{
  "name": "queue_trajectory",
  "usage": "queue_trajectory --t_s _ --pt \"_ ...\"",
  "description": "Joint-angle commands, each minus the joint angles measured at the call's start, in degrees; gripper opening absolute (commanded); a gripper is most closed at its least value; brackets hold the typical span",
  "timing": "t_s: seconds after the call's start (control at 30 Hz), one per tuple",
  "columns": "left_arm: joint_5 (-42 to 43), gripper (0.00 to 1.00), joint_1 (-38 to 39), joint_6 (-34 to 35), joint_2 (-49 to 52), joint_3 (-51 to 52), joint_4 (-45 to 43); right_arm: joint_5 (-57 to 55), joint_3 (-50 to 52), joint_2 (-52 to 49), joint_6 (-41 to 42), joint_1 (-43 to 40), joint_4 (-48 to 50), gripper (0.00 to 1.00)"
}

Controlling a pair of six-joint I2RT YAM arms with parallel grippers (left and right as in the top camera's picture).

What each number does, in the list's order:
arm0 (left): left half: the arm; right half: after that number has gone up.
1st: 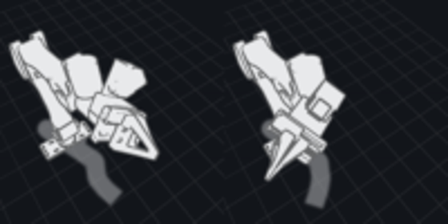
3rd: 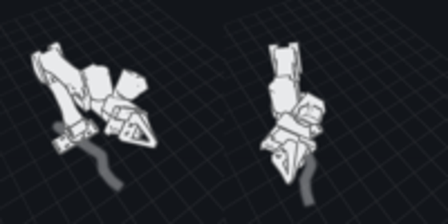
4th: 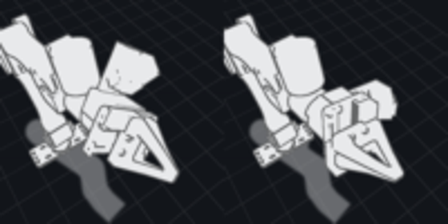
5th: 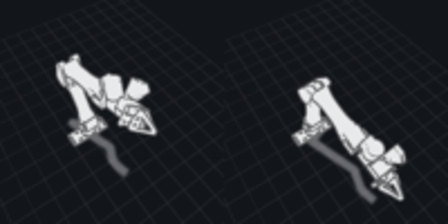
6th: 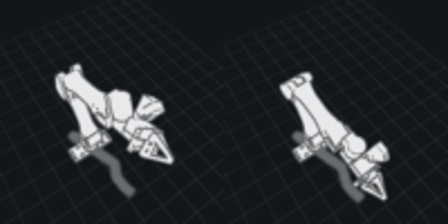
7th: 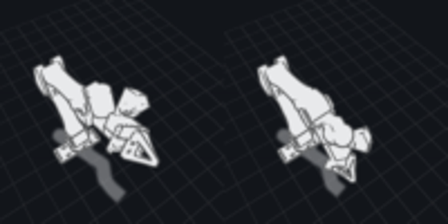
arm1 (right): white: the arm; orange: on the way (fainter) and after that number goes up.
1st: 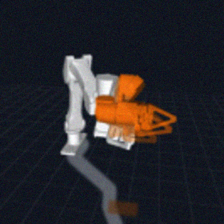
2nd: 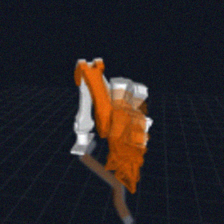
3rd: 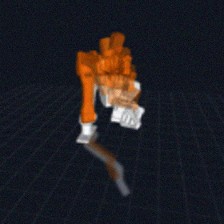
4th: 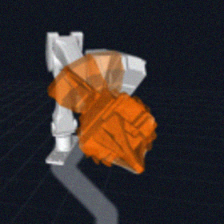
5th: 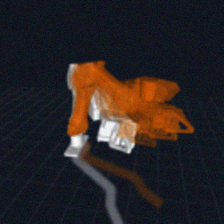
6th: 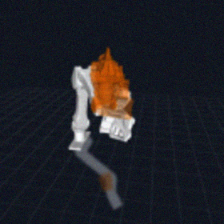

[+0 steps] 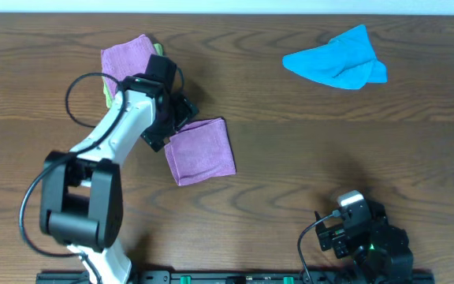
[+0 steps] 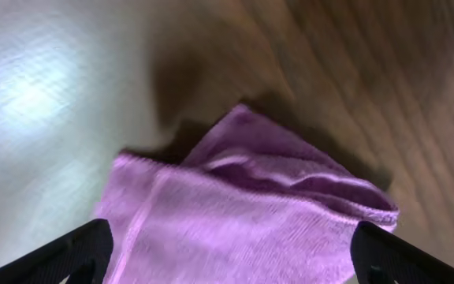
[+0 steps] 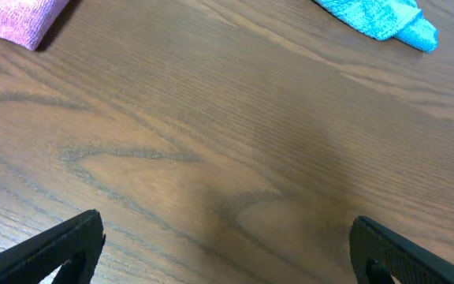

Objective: Fold the cloth
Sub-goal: 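Move the left gripper to the folded cloth's left edge and grasp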

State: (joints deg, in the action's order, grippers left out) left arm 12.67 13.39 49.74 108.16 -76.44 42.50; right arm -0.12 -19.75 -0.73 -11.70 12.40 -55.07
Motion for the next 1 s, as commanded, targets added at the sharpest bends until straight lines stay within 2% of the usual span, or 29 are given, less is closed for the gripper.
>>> queue_trajectory --t_s 0.0,0.13,0.2,0.3,0.37,0.43,0.53,0.67,0.7,0.77,0.97 --pt "3.3 0.98 0.4 -8.7 2.3 -0.6 -3.2 0.4 0.3 -0.1 -0.8 -0.1 -0.1 0.99" --pt "4.2 0.90 0.4 -10.8 4.0 -0.6 -5.0 0.4 0.3 -0.1 -0.8 -0.1 -0.1 0.99" --pt "4.2 0.83 0.4 -11.5 4.3 -0.6 -5.0 0.4 0.3 -0.1 -0.8 -0.1 -0.1 0.99" --pt "4.6 0.84 0.4 -11.7 4.3 -0.6 -4.5 0.4 0.3 -0.1 -0.8 -0.1 -0.1 0.99" --pt "5.9 0.94 0.3 -11.7 4.2 -0.6 -2.3 0.4 0.3 -0.1 -0.8 -0.1 -0.1 0.99" --pt "6.4 0.97 0.4 -12.6 3.9 -0.6 -0.2 0.4 0.3 -0.1 -0.8 -0.1 -0.1 0.99" --pt "5.3 0.96 0.3 -14.1 2.6 -0.6 3.2 0.4 0.3 -0.1 -0.8 -0.1 -0.1 0.99" --pt "1.7 1.00 0.3 -15.6 1.6 -0.6 6.5 0.4 0.3 -0.1 -0.8 -0.1 -0.1 0.99" --pt "1.3 1.00 0.3 -16.7 1.6 -0.6 7.0 0.4 0.3 -0.1 -0.7 -0.1 -0.1 0.99" --pt "0.9 0.90 0.3 -18.6 1.6 -0.6 7.0 0.4 0.3 -0.1 -0.8 -0.1 -0.1 0.99" --pt "-1.8 0.88 0.3 -22.9 1.6 -0.4 10.0 0.4 0.3 -0.1 -0.8 -0.1 -0.1 0.99"
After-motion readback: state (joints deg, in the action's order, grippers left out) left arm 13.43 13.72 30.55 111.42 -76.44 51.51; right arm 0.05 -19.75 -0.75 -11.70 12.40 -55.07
